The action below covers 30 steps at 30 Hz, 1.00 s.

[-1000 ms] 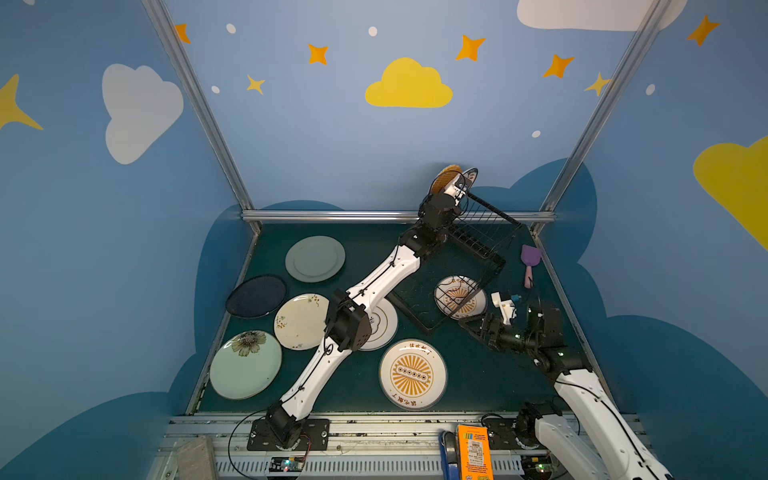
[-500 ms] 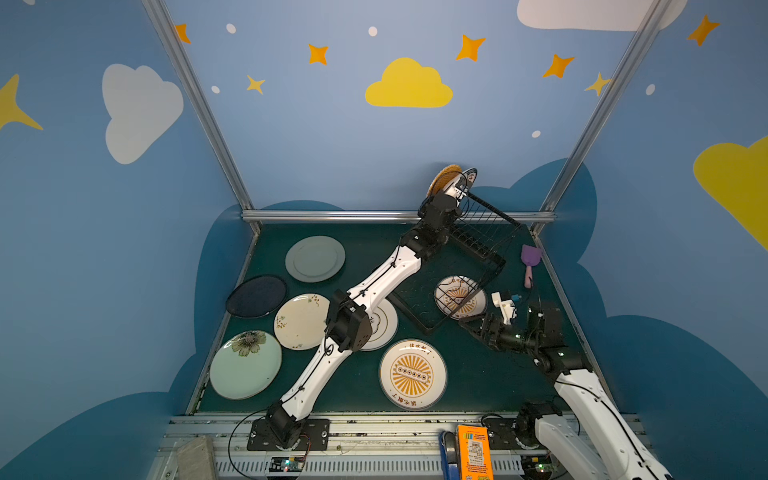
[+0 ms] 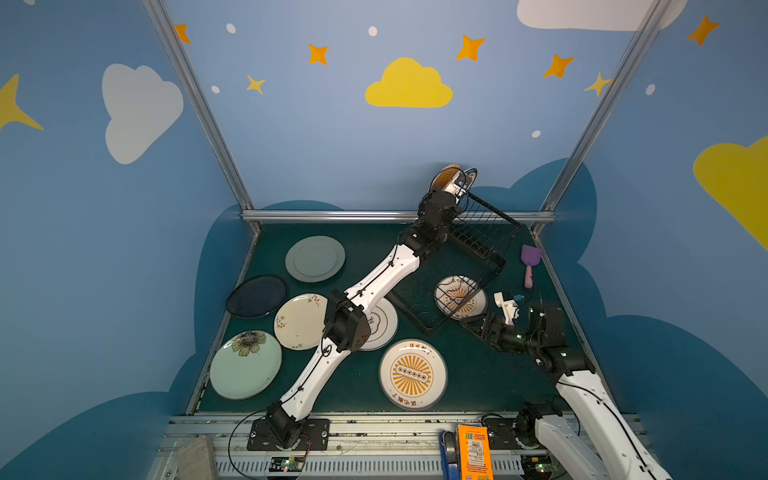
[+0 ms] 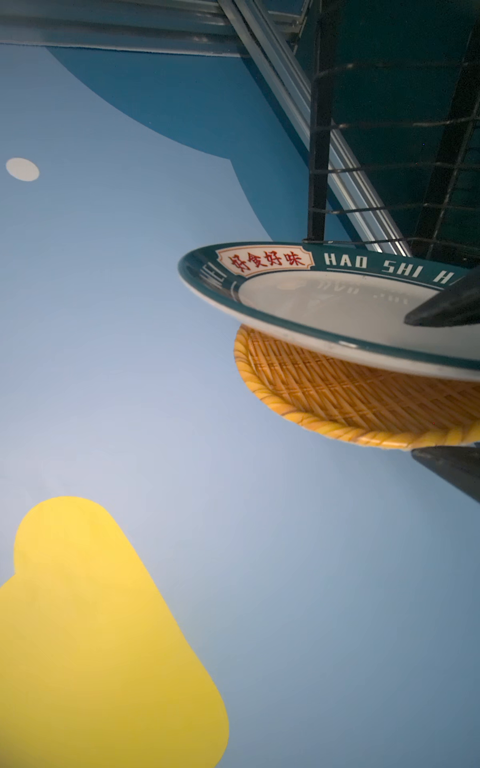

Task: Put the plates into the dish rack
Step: 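Lower the plate into the rack slot against the bamboo tray with left gripper, then open left gripper and withdraw while right gripper reaches for the sunburst plate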

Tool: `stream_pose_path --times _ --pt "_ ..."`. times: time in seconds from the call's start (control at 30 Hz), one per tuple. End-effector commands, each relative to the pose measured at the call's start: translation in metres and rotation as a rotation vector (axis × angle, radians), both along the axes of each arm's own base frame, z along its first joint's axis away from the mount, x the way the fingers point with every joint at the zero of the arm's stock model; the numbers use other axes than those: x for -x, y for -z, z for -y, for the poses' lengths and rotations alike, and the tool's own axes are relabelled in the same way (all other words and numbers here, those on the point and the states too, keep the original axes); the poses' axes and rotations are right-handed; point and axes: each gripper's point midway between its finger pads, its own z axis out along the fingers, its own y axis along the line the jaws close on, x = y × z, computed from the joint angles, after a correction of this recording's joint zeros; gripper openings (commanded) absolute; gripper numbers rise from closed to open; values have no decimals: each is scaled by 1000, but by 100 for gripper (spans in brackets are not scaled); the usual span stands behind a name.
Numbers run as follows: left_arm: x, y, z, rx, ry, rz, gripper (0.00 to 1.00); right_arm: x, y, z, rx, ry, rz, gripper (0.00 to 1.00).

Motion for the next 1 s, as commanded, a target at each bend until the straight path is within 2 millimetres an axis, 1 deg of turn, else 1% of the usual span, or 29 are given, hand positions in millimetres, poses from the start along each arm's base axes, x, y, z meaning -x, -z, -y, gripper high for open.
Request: stream_pose_path --times 0.0,0.13,0.23,0.4,0.57,0.63,0.73,0.77,0.87,0.97 --pt "18 -58 -14 82 8 74 49 -2 -9 3 14 12 23 89" --pt "22 -66 -16 94 15 76 53 -1 -7 5 19 21 20 89" --pt "28 -77 -19 122 32 75 53 -2 -6 7 31 34 25 89" --pt "43 -103 -26 172 68 69 56 -7 -8 8 35 46 34 89" --pt "56 -118 -32 195 97 52 60 -11 -12 9 36 49 41 89" --pt "62 -125 -37 205 100 44 61 -13 -10 11 49 59 37 89" --pt "75 -135 -43 233 126 12 63 -17 -5 18 76 95 36 89" --pt "78 -137 -47 256 131 -10 64 -20 -3 20 82 109 37 89" --pt "95 -135 -55 311 155 -105 74 -33 9 33 109 170 11 88" --pt "112 -123 -59 320 203 -214 89 -45 23 45 108 239 -28 88"
